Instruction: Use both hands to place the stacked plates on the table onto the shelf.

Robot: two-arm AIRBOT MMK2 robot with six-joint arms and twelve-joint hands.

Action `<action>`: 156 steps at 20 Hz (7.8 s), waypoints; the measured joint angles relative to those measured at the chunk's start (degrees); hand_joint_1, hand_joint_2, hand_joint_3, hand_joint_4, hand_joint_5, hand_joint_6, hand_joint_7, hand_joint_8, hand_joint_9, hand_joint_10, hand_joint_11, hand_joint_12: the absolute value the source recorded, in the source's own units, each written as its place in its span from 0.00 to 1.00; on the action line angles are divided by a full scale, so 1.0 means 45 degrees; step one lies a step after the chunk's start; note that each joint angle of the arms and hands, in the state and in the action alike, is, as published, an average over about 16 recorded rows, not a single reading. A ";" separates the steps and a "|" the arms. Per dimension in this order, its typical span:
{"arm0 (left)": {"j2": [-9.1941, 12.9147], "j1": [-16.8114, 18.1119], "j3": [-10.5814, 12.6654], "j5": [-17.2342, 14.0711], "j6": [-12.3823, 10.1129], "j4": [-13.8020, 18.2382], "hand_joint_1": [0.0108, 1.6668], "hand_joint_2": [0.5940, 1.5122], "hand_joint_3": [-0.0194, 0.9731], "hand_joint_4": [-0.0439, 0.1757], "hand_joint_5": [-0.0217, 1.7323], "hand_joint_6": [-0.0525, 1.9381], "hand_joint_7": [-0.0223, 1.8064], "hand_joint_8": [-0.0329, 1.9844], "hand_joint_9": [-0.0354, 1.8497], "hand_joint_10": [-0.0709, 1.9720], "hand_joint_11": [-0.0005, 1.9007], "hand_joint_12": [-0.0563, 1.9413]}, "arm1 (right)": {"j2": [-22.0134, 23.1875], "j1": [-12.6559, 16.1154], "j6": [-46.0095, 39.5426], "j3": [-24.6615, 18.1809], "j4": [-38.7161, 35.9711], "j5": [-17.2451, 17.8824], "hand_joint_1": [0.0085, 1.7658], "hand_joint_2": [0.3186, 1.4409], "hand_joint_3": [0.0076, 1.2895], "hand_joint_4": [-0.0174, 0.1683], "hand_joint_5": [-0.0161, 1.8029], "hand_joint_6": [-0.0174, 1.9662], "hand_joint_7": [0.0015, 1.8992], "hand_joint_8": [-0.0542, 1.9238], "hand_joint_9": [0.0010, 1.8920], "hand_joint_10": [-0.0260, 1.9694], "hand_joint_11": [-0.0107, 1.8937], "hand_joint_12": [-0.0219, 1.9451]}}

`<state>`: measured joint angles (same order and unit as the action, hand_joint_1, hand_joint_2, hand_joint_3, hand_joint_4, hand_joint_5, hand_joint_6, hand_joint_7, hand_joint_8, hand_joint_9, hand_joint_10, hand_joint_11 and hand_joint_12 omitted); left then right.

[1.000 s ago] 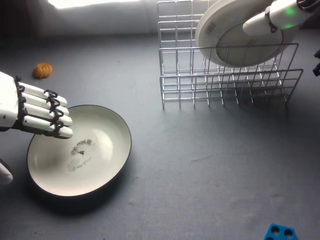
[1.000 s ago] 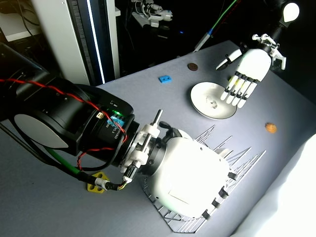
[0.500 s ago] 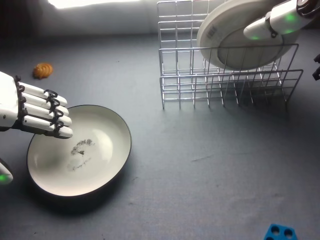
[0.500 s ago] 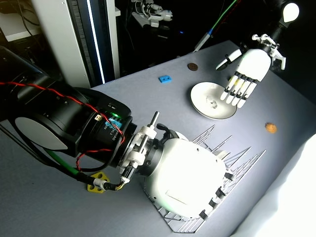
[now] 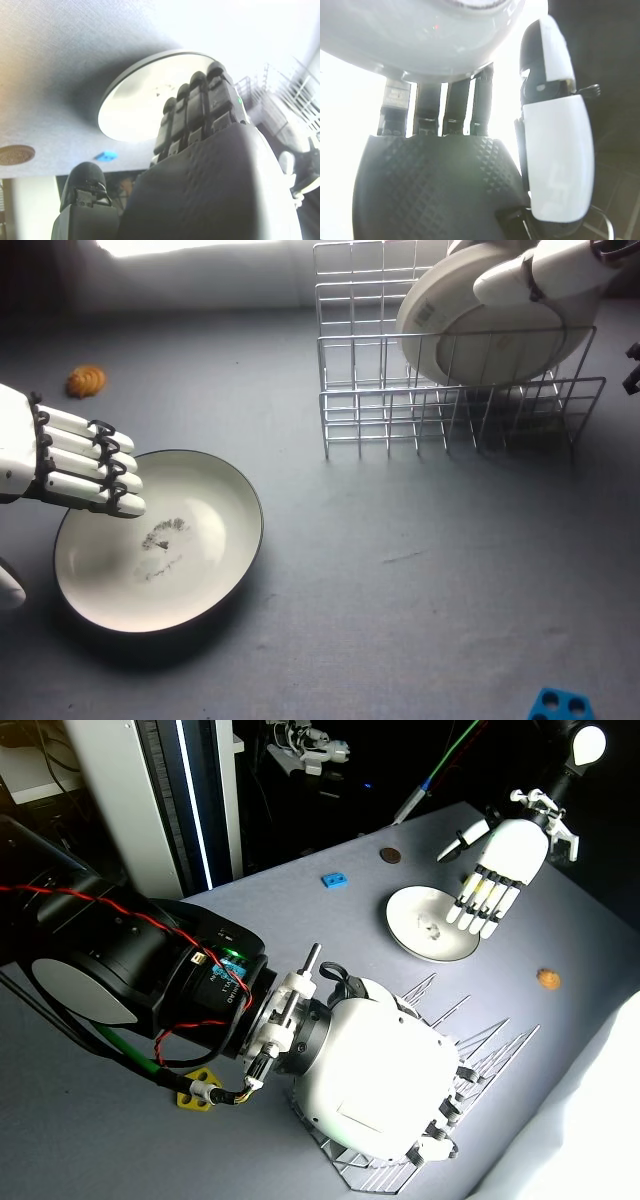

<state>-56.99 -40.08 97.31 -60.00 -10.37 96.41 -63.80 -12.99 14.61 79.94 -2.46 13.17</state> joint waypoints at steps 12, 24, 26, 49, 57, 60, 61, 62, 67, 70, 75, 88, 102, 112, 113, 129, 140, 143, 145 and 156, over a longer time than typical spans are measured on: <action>-0.0014 -0.0332 0.0002 0.0102 0.0001 -0.0031 0.00 0.57 0.04 0.23 0.02 0.03 0.04 0.02 0.04 0.04 0.01 0.03 | 0.0179 0.0961 0.0115 -0.0231 -0.1475 -0.0032 0.35 0.68 0.00 0.07 0.37 0.02 0.41 0.04 0.32 0.24 0.12 0.70; -0.0153 -0.1075 0.0039 0.0365 -0.0431 -0.0668 0.00 0.57 0.04 0.21 0.02 0.03 0.03 0.02 0.03 0.04 0.01 0.02 | 0.0368 0.2088 0.3990 -0.2541 -0.3909 -0.0087 0.40 0.63 0.00 0.09 0.23 0.02 0.26 0.03 0.23 0.07 0.03 0.55; -0.0199 -0.1310 0.0060 0.0413 -0.0603 -0.0926 0.00 0.58 0.04 0.20 0.02 0.03 0.03 0.02 0.03 0.04 0.01 0.02 | 0.0358 0.2050 0.5186 -0.3129 -0.3782 -0.0068 0.43 0.63 0.00 0.09 0.19 0.02 0.22 0.03 0.20 0.05 0.02 0.49; -0.0526 -0.3397 0.0233 0.0471 -0.2079 -0.3251 0.00 0.59 0.04 0.15 0.01 0.01 0.01 0.02 0.04 0.04 0.01 0.01 | -0.1704 -0.1106 1.9667 -0.6039 0.5452 0.1842 0.73 0.68 0.00 0.12 0.08 0.02 0.07 0.03 0.06 0.02 0.01 0.22; -0.0698 -0.3830 0.0498 0.0250 -0.2752 -0.4024 0.00 0.59 0.04 0.15 0.01 0.01 0.01 0.01 0.04 0.03 0.00 0.01 | -0.3390 -0.1592 2.0434 -0.5123 0.7194 0.2432 0.74 0.68 0.00 0.12 0.08 0.02 0.07 0.03 0.06 0.02 0.01 0.22; -0.0810 -0.3962 0.0703 0.0072 -0.2996 -0.4312 0.00 0.59 0.04 0.15 0.01 0.01 0.01 0.01 0.04 0.03 0.00 0.01 | -0.3927 -0.1698 2.0469 -0.4764 0.7413 0.2511 0.73 0.68 0.00 0.12 0.08 0.02 0.07 0.03 0.06 0.02 0.01 0.23; -0.0851 -0.4009 0.0776 0.0005 -0.3078 -0.4411 0.00 0.59 0.04 0.15 0.01 0.01 0.01 0.01 0.04 0.03 0.00 0.01 | -0.4095 -0.1741 2.0486 -0.4639 0.7484 0.2537 0.73 0.68 0.00 0.12 0.08 0.02 0.07 0.03 0.06 0.02 0.01 0.23; -0.0891 -0.4053 0.0851 -0.0061 -0.3154 -0.4503 0.00 0.59 0.04 0.15 0.01 0.01 0.01 0.01 0.04 0.03 0.00 0.01 | -0.4254 -0.1787 2.0504 -0.4514 0.7552 0.2560 0.73 0.68 0.00 0.12 0.08 0.02 0.07 0.03 0.06 0.02 0.01 0.23; -0.1106 -0.4278 0.1244 -0.0406 -0.3475 -0.4943 0.00 0.59 0.04 0.16 0.01 0.01 0.01 0.01 0.04 0.03 0.00 0.01 | -0.4972 -0.2011 2.0596 -0.3952 0.7675 0.2707 0.73 0.67 0.00 0.12 0.09 0.02 0.07 0.03 0.06 0.02 0.01 0.25; -0.1231 -0.4425 0.1450 -0.0592 -0.3622 -0.5214 0.00 0.60 0.04 0.16 0.01 0.01 0.01 0.01 0.04 0.03 0.00 0.01 | -0.5385 -0.2098 2.0641 -0.3643 0.7674 0.2772 0.72 0.67 0.00 0.12 0.09 0.02 0.07 0.03 0.06 0.02 0.01 0.26; -0.1354 -0.4597 0.1651 -0.0776 -0.3769 -0.5486 0.00 0.60 0.04 0.16 0.01 0.01 0.01 0.01 0.04 0.03 0.00 0.01 | -0.5918 -0.2197 2.0680 -0.3207 0.7686 0.2905 0.71 0.67 0.00 0.12 0.10 0.02 0.08 0.03 0.07 0.02 0.01 0.28; -0.1458 -0.4729 0.1808 -0.0913 -0.3813 -0.5648 0.00 0.60 0.04 0.16 0.01 0.01 0.01 0.01 0.04 0.03 0.00 0.01 | -0.6371 -0.2227 2.0507 -0.2873 0.7635 0.3336 0.68 0.71 0.00 0.11 0.28 0.10 0.26 0.08 0.28 0.04 0.10 0.52; -0.1530 -0.4640 0.1933 -0.1054 -0.3775 -0.5586 0.00 0.59 0.04 0.18 0.02 0.03 0.02 0.02 0.04 0.03 0.00 0.01 | -0.6383 -0.2245 2.0435 -0.2876 0.7496 0.3915 0.69 0.63 0.00 0.08 0.51 0.45 0.54 0.41 0.55 0.34 0.39 0.56; -0.1721 -0.4026 0.2471 -0.1210 -0.3915 -0.5058 0.00 0.60 0.04 0.19 0.03 0.04 0.03 0.02 0.04 0.03 0.00 0.01 | -0.6395 -0.2251 2.0432 -0.2824 0.7460 0.3913 0.71 0.60 0.00 0.10 0.55 0.42 0.56 0.41 0.59 0.28 0.41 0.55; -0.1743 -0.3969 0.2526 -0.1216 -0.3934 -0.5015 0.00 0.60 0.04 0.19 0.03 0.04 0.03 0.02 0.04 0.03 0.00 0.01 | -0.6396 -0.2251 2.0432 -0.2814 0.7457 0.3905 0.71 0.60 0.00 0.11 0.55 0.42 0.57 0.41 0.60 0.25 0.41 0.55; -0.1813 -0.4335 0.2516 -0.1058 -0.4023 -0.5269 0.00 0.60 0.04 0.18 0.03 0.03 0.02 0.01 0.04 0.04 0.00 0.01 | -0.6486 -0.2251 2.0376 -0.2570 0.7377 0.3617 0.61 0.63 0.00 0.12 0.25 0.15 0.27 0.15 0.30 0.02 0.13 0.46; -0.1842 -0.4594 0.2478 -0.1075 -0.3995 -0.5477 0.00 0.59 0.04 0.18 0.03 0.02 0.01 0.01 0.04 0.03 0.00 0.01 | -0.7102 -0.2250 1.9994 -0.1706 0.7003 0.3506 0.64 0.58 0.00 0.10 0.03 0.02 0.02 0.04 0.02 0.01 0.01 0.13; -0.1854 -0.4616 0.2485 -0.1086 -0.3994 -0.5508 0.00 0.58 0.04 0.18 0.03 0.02 0.01 0.01 0.04 0.03 0.00 0.01 | -0.7260 -0.2250 1.9894 -0.1496 0.6943 0.3501 0.68 0.58 0.00 0.10 0.03 0.02 0.02 0.04 0.02 0.01 0.01 0.14; -0.1860 -0.4623 0.2490 -0.1092 -0.3993 -0.5520 0.00 0.58 0.04 0.18 0.03 0.02 0.01 0.01 0.04 0.03 0.00 0.01 | -0.7334 -0.2250 1.9852 -0.1395 0.6940 0.3514 0.70 0.59 0.00 0.10 0.05 0.02 0.03 0.04 0.03 0.02 0.01 0.19; -0.1879 -0.4600 0.2507 -0.1094 -0.4001 -0.5510 0.00 0.59 0.04 0.18 0.02 0.02 0.01 0.01 0.04 0.03 0.00 0.01 | -0.7411 -0.2245 1.9744 -0.1333 0.6794 0.3945 0.74 0.59 0.00 0.09 0.35 0.18 0.35 0.17 0.36 0.23 0.26 0.47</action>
<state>-65.45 -60.78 108.59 -64.92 -28.38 71.61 -97.15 -23.09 103.46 73.94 28.11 30.92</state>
